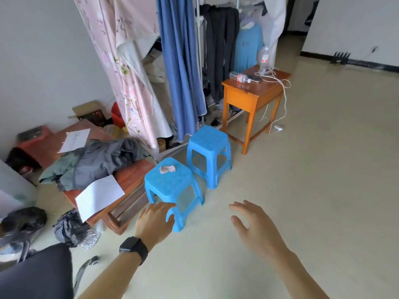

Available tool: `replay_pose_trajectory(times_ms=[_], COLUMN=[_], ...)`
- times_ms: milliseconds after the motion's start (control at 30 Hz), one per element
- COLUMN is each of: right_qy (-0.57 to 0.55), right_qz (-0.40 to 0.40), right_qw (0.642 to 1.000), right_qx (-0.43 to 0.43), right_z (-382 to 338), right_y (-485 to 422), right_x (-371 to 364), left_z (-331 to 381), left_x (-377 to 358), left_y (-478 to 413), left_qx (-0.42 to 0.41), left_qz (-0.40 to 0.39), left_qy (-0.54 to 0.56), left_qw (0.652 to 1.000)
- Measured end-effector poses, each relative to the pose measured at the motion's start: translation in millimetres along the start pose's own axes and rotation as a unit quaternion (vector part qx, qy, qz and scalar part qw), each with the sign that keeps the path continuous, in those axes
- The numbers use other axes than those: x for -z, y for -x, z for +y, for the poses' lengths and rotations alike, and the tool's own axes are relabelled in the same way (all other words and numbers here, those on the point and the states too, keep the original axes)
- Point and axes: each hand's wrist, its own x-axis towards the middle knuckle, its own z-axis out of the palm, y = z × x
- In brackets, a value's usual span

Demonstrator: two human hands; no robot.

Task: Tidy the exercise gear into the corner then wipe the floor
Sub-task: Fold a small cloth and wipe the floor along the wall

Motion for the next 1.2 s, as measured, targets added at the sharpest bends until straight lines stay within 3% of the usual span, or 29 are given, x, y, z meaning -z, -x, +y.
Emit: replay_pose_trajectory(times_ms=[233,533,700,967,1033,1200], right_qy=[0.011,0.031,0.034,0.054,0.094,0.193], right_qz=[-0.066,-0.135,-0.168,-0.222,-0.232,-0.277], right_qw=[0.997,0.990,0.985,0.969,0.966,0.937], right_qx=[0.047,0.026,-0.029,-0.097,-0.059,0.087], right_z=[-6.5,-4.2,1.7,70.8,85.2,121.7], right_y=[-151.7,-343.2,-442.3,-553.3,-567.7,-579.3], right_x=[-20.6,-137.7,-206.3,-346.3,-385.2,-462.9], left_z=[-54.8,-151.0,-178.6,-214.0,-222.8,-246.6], left_x=[3.6,-44.8,-85.8,-192.5,-221.8,-290.1], left_y=[-82.3,-273.7,-364.9,-477.5,-499.3,-538.8], left_qx=[0.109,0.142,0.111,0.079,0.064,0.012], left_qz=[-0.019,-0.091,-0.162,-0.245,-0.259,-0.155], left_qy=[0.001,0.016,0.020,-0.037,-0.076,-0.087], left_qw=[0.994,0.986,0.980,0.966,0.961,0.984])
